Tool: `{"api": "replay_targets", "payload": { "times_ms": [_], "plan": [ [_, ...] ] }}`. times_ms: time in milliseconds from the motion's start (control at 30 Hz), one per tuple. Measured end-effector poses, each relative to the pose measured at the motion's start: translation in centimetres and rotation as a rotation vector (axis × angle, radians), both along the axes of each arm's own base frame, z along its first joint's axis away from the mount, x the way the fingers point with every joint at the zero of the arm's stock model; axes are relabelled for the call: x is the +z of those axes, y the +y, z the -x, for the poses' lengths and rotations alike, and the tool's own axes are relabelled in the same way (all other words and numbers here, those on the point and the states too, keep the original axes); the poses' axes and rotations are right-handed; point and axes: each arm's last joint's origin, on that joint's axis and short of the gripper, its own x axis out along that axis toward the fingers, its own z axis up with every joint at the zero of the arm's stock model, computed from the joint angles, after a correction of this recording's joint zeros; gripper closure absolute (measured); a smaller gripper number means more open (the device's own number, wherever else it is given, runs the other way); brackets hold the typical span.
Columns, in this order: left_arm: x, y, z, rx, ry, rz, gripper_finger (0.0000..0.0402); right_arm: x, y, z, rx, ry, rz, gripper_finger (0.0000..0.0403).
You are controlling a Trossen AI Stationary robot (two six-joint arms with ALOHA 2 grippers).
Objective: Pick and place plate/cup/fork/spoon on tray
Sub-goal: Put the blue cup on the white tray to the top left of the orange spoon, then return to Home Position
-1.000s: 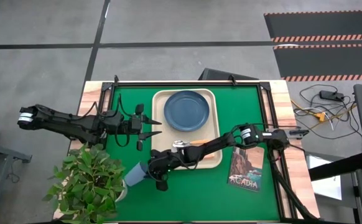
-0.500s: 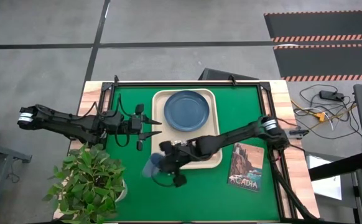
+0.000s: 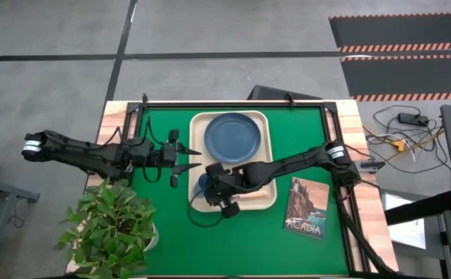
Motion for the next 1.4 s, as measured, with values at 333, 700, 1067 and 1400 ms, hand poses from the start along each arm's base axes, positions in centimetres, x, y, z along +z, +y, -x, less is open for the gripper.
{"api": "replay_targets", "payload": {
  "times_ms": [333, 700, 1067, 1400],
  "plan": [
    [0.0, 0.0, 0.0, 0.0, 0.001, 0.0, 0.0265, -0.8, -0.1, -0.3, -0.011, 0.008, 0.055, 0.0382],
    [0.0, 0.0, 0.0, 0.0, 0.001, 0.0, 0.0265, -0.6, -0.3, -0.5, -0.058, -0.018, 0.02, 0.0309],
    [0.0, 0.0, 0.0, 0.0, 0.0, -0.001, 0.0265, 2.1, -0.4, 1.2, -0.12, -0.01, -0.03, 0.028],
    [0.1, 0.0, 0.3, 0.0, 0.008, -0.001, 0.0265, 2.6, -1.1, 5.5, -0.197, -0.024, -0.091, 0.0288]
  ]
}}
